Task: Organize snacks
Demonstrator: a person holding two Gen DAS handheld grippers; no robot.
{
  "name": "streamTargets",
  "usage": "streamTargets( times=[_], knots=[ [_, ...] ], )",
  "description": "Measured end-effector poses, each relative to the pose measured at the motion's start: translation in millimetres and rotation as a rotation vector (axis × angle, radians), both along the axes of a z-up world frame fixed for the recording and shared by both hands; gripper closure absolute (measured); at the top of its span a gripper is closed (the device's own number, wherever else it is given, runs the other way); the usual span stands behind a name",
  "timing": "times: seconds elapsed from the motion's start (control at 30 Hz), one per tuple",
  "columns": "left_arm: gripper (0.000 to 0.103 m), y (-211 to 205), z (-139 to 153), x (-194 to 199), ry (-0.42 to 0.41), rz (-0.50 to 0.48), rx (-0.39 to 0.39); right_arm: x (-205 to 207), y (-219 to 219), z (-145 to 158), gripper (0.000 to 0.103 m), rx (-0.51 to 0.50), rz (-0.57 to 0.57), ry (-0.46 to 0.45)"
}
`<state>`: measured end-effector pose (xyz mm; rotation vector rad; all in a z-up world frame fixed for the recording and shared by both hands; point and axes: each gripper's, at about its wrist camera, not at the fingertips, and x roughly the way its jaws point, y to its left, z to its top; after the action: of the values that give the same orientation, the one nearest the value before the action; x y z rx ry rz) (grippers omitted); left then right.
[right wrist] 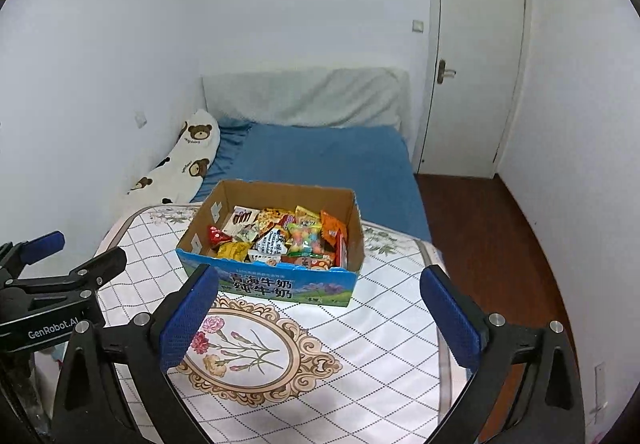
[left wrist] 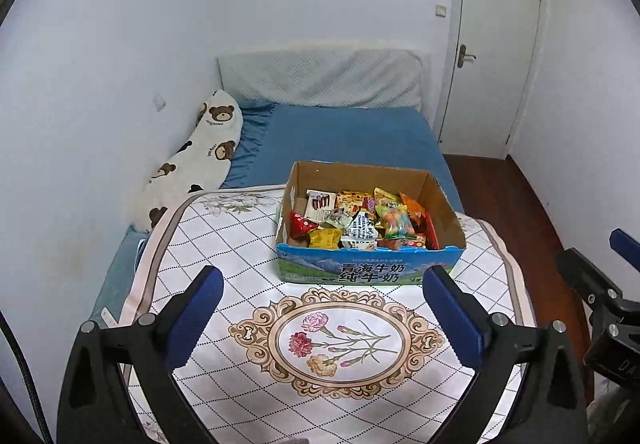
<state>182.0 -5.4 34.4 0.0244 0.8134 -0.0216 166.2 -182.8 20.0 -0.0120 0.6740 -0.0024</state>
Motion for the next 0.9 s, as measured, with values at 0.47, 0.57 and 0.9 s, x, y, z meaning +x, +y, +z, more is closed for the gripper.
streamTargets(
  times=[0.47,0.57,0.9],
  knots=[
    [0.0,-6,-15,4,0.007,0.012,0.022,2,-3,-10,0.0,0.009,-0.013,0.022],
    [0.0,-9,-25,16,0.016,0.023,0.034,12,-3,-16,0.0,0.002,-0.021,0.025],
    [0.0,-15,-59,62,0.054,0.053,0.072,62,-14,-47,0.0,-0.005,-0.063,0.063]
  ],
)
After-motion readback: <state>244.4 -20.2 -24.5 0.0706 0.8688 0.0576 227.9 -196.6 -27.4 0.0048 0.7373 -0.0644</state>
